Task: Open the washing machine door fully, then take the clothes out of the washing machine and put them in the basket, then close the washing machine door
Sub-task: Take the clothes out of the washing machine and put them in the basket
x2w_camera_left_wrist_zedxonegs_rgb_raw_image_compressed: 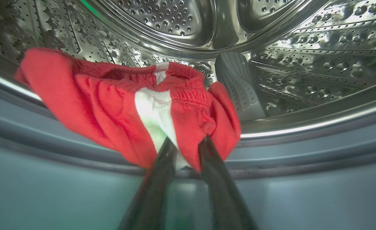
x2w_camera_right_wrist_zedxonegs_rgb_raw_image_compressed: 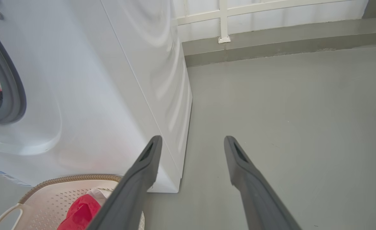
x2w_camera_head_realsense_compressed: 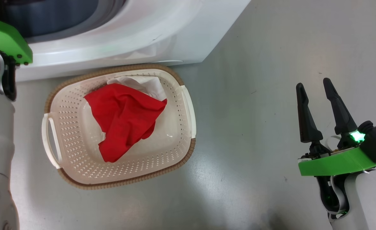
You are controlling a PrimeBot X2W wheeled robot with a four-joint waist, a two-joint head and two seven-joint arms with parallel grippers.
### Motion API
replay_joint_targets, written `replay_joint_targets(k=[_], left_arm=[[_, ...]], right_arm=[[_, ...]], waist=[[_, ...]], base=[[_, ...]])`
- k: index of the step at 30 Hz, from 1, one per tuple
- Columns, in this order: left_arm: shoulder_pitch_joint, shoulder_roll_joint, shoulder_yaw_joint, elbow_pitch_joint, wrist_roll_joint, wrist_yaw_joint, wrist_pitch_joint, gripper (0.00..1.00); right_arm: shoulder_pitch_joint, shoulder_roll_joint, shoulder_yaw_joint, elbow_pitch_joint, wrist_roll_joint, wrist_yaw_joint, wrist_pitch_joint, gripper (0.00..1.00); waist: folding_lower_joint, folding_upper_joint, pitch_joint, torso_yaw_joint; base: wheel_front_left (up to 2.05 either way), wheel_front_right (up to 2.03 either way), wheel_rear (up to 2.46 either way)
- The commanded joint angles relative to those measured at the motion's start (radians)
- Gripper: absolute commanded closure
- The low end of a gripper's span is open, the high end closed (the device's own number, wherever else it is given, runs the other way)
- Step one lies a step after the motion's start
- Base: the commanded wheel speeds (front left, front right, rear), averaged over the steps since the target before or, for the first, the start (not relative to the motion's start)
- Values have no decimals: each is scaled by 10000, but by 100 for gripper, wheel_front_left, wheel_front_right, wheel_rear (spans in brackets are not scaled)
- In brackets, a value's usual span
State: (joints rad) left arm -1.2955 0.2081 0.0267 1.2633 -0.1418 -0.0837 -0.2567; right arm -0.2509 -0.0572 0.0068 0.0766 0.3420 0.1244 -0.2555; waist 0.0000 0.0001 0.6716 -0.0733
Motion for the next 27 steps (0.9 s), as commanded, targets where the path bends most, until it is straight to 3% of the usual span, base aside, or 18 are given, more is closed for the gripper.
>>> replay_joint_targets(k=[1, 13, 27], left_arm=[[-50, 598, 41, -165, -24, 98, -51, 100], [394, 473, 63, -1195, -186, 27, -51, 100], [2690, -160, 750, -4973, -265, -249, -51, 100]], right_arm=[[-8, 19, 184, -253, -109, 63, -63, 0], [-2, 31, 163, -227, -146, 63, -63, 0], [283, -68, 155, -121, -172, 63, -63, 0]], waist=[[0, -1, 1, 3], [0, -1, -147, 139], [0, -1, -824, 464]], base=[[0, 0, 0], [0, 0, 0], [0, 0, 0]])
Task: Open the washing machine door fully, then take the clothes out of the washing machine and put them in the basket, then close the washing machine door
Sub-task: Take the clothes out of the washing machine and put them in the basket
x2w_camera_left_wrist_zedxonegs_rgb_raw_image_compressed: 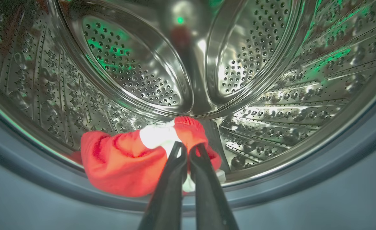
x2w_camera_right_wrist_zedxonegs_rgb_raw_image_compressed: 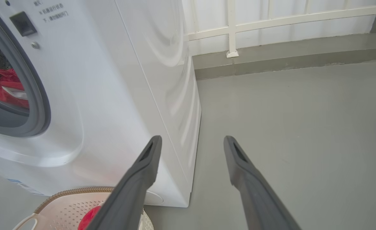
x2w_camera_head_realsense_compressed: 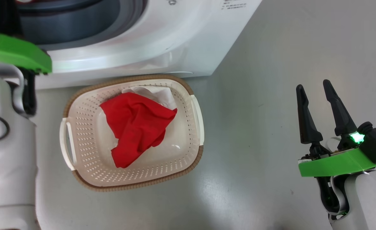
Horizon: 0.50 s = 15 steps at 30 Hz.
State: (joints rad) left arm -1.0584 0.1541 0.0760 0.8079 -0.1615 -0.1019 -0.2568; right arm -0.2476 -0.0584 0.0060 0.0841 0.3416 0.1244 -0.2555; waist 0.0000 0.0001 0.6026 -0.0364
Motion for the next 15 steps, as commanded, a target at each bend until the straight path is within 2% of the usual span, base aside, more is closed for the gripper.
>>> replay_joint_targets(k=[1, 15], left_arm=[[520, 292, 296, -702, -43, -95, -49, 100], [3089, -660, 628, -4504, 50, -281, -49, 100]], right_arm=[[283, -69, 150, -191, -169, 63, -63, 0], [589, -158, 55, -215, -183, 63, -63, 0]], waist=[[0, -1, -192, 129], [0, -1, -601, 479]], base=[[0, 0, 0], [0, 0, 0]])
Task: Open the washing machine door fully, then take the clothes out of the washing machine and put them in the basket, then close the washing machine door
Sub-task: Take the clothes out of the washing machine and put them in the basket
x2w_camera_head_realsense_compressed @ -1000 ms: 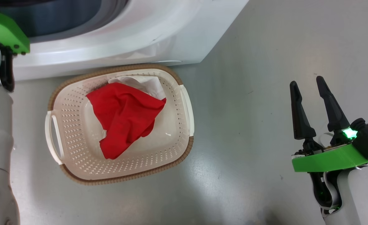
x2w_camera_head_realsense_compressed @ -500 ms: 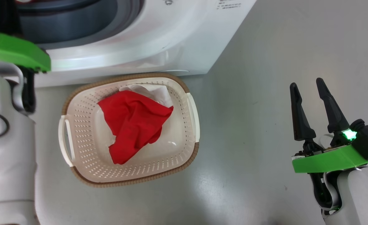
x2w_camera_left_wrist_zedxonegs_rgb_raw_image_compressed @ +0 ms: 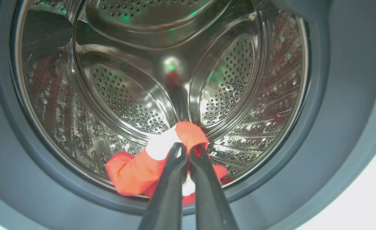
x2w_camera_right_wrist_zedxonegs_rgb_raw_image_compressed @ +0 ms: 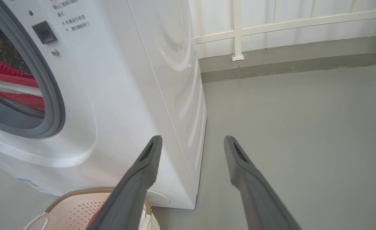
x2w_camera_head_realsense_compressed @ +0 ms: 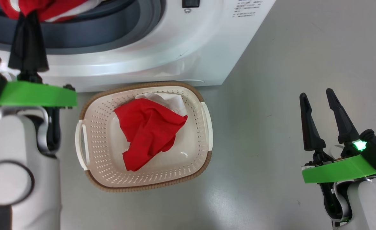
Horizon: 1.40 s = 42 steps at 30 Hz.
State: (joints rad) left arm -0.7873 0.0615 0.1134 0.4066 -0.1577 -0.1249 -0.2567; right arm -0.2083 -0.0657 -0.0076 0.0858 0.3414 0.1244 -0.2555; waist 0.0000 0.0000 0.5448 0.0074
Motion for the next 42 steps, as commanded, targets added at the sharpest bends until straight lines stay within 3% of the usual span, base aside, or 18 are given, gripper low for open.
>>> replay_joint_targets(k=[1, 23, 31, 42], left_arm=[[378, 266, 254, -491, 12, -50, -51, 100], [2766, -110, 99, -6334, -738, -52, -51, 100], [3312, -111, -208, -5397, -1011, 7, -51, 100], [3609, -112, -779, -2469, -1124, -23, -51, 100]], right_arm=[[196, -86, 191, -233, -181, 63, -63, 0], [220, -227, 161, -285, -171, 63, -63, 0], [161, -184, 203, -271, -173, 63, -63, 0], [30, -150, 185, -309, -167, 63, -63, 0]], waist=[[0, 0, -23, 41], [0, 0, -41, 340], [0, 0, 10, 261], [0, 0, 283, 192]], base=[[0, 0, 0], [0, 0, 0], [0, 0, 0], [0, 0, 0]])
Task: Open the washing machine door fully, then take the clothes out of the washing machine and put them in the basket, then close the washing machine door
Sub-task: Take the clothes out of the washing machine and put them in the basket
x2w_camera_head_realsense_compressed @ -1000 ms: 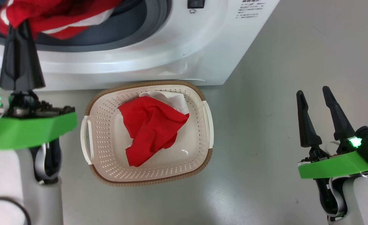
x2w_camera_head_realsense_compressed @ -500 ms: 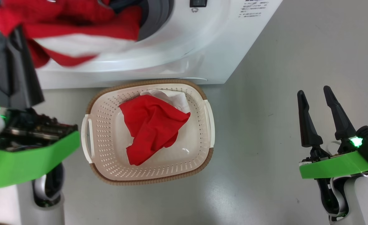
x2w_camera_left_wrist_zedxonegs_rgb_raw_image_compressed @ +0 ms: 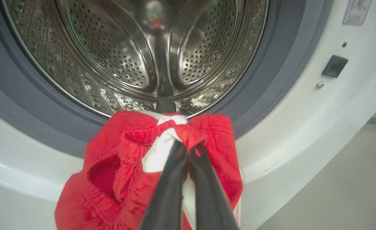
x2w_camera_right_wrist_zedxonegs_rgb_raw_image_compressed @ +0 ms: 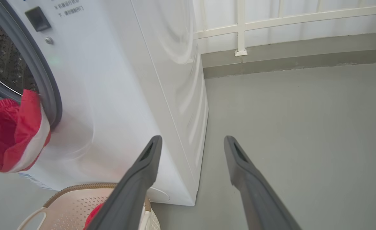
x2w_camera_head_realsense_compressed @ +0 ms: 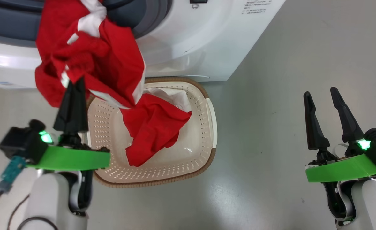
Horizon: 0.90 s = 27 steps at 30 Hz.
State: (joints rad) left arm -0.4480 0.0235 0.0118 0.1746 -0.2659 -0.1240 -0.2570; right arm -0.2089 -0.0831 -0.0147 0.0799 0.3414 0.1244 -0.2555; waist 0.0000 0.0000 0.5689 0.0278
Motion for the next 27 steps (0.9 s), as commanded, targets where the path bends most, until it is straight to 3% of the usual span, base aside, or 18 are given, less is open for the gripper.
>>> replay_joint_targets(k=[1, 15, 20, 24, 27], left_arm=[[183, 268, 173, 125, -23, -37, -48, 100], [-812, 268, -669, 3792, 29, -64, -48, 99], [-1389, 268, -740, 4868, -36, -65, -48, 82], [-1741, 268, -707, 5279, -59, -66, -48, 75], [-1885, 268, -665, 5502, -57, -66, -48, 61]], right_arm=[[13, 28, 257, -256, -169, 63, -63, 0], [-255, 75, 292, -327, -196, 63, -63, 0], [-329, 82, 290, -339, -216, 63, -63, 0], [-376, 82, 306, -337, -227, 63, -63, 0], [-380, 77, 313, -333, -231, 63, -63, 0]], waist=[[0, 0, 78, -20], [0, 0, 604, -171], [0, 0, 767, -196], [0, 0, 817, -237], [0, 0, 816, -255]], base=[[0, 0, 0], [0, 0, 0], [0, 0, 0], [0, 0, 0], [0, 0, 0]])
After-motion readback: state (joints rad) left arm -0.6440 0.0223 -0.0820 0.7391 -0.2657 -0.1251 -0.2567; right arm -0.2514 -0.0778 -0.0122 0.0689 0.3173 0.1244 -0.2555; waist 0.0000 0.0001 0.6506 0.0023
